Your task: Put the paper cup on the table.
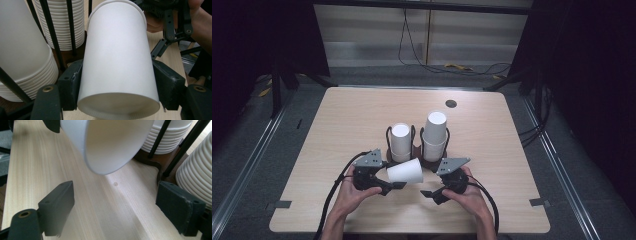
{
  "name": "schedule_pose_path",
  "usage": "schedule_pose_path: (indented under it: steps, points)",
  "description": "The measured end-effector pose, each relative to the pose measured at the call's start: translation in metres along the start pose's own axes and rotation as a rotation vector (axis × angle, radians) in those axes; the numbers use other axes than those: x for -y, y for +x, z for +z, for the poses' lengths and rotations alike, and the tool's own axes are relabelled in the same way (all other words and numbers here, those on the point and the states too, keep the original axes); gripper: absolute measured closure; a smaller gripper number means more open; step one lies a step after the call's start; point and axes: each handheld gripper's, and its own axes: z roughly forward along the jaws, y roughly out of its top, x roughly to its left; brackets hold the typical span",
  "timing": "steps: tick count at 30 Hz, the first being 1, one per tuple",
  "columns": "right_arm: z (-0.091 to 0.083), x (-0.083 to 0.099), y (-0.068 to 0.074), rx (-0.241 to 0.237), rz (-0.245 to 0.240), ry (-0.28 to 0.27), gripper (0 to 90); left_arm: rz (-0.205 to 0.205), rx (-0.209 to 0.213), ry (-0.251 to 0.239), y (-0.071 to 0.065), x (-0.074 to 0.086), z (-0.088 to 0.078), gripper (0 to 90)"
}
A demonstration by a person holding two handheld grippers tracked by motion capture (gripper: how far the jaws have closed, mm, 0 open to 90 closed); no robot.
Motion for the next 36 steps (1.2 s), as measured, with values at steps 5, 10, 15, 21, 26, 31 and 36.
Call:
schedule_pose_path:
  steps: [5, 10, 15, 21, 26, 31, 36]
  points:
    - [0.001, 0.001, 0.002, -0.021, 0.009, -0.053, 14.4, 0.0, 0.015, -0.02, -0.001, 0.003, 0.0, 32.2]
    - [0.002, 0.001, 0.003, -0.033, 0.017, -0.1, 14.0, 0.007, 0.017, -0.023, -0.005, 0.004, -0.001, 32.2]
    - [0.0, 0.006, 0.003, -0.056, 0.039, -0.167, 14.1, -0.004, 0.018, -0.043, -0.006, 0.008, -0.001, 32.3]
    - [-0.004, 0.006, 0.002, -0.071, 0.046, -0.223, 14.0, -0.007, 0.024, -0.07, -0.008, 0.013, -0.001, 32.3]
    - [-0.007, 0.004, 0.003, -0.087, 0.051, -0.27, 13.6, -0.004, 0.035, -0.085, -0.009, 0.015, 0.003, 32.3]
    - [-0.008, 0.002, 0.001, -0.105, 0.053, -0.296, 13.5, 0.005, 0.038, -0.09, -0.01, 0.013, 0.004, 32.3]
    - [-0.006, -0.006, -0.003, -0.128, 0.036, -0.27, 13.4, 0.014, 0.049, -0.094, -0.012, 0.01, 0.007, 32.3]
